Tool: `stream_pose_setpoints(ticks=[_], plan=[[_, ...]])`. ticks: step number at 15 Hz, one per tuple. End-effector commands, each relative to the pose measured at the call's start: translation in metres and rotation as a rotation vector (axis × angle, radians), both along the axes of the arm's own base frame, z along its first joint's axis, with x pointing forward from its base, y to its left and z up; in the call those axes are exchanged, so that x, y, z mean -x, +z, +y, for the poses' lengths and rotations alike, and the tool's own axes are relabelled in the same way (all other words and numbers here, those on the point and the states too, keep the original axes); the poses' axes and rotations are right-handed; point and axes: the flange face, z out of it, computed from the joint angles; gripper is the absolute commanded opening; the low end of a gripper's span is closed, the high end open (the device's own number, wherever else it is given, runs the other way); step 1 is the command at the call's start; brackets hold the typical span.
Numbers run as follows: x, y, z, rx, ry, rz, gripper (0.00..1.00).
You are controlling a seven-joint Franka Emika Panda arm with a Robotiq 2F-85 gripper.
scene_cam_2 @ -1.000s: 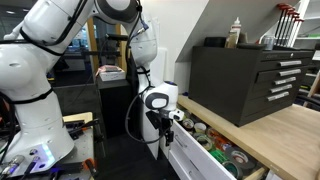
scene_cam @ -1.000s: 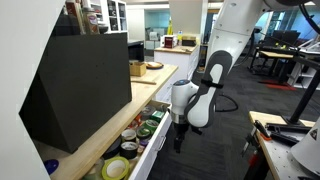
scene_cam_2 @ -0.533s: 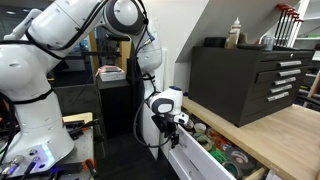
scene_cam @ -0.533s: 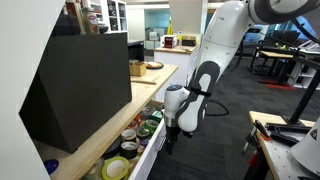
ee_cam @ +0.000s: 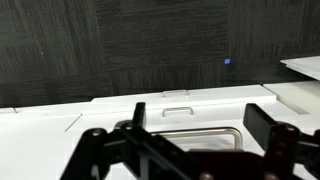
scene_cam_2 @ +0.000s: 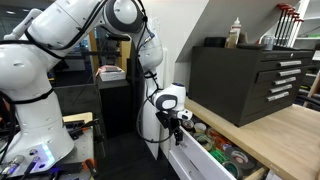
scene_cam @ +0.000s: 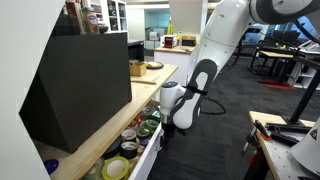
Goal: Close the top drawer of the cabinet.
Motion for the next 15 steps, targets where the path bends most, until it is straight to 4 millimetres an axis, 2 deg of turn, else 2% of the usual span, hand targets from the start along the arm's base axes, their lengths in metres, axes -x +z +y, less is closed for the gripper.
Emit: stream_pose_setpoints(ticks=[1,4,7,15], plan=[[0.003,0.025,0.007,0.007,-0.025,0.019,1.00],[-0.004,0.026,0.010,-0.013,0.040,-0.032,1.00],[-0.006,0.017,0.008,-0.037,0.062,-0.025,1.00],[-0.006,0.003,-0.009,-0.064,0.130,-0.137,1.00]])
